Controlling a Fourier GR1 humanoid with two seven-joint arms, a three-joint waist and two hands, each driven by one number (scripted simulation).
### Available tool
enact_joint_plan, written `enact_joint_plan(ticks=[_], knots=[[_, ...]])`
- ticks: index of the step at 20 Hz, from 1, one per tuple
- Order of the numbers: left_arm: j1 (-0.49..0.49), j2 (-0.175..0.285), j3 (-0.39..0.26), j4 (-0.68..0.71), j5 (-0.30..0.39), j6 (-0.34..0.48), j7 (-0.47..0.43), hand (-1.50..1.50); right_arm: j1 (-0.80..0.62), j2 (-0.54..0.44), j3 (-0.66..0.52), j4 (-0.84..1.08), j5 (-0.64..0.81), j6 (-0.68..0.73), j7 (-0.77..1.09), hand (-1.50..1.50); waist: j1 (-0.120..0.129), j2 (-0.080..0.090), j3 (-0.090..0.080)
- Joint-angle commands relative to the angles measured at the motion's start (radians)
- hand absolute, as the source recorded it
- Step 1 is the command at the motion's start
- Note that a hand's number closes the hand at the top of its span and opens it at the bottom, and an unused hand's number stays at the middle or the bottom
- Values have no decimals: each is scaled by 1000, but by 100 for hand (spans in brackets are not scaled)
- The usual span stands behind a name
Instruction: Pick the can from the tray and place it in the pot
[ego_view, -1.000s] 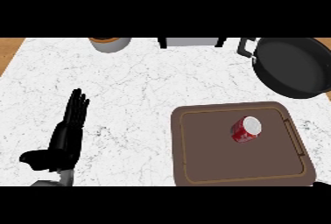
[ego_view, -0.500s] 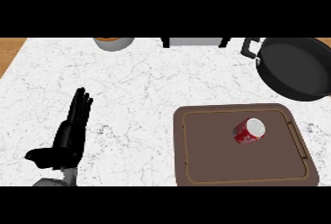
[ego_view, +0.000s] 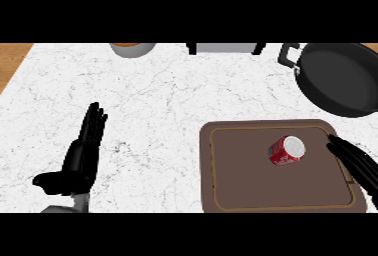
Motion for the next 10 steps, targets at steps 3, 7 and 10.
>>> enact_joint_plan(ticks=[3, 7, 10], knots=[[-44, 5, 32, -6, 0, -20, 54, 0, -51, 55, 99, 17, 187, 30, 182, -150, -3, 0, 0], [10, -50, -6, -34, -62, 6, 45, 0, -122, 97, 89, 156, 202, 59, 125, -150, -2, -1, 1], [60, -66, 2, -30, -60, -27, -15, 0, -198, 103, 37, 259, 175, 84, 67, -150, 0, 0, 1]])
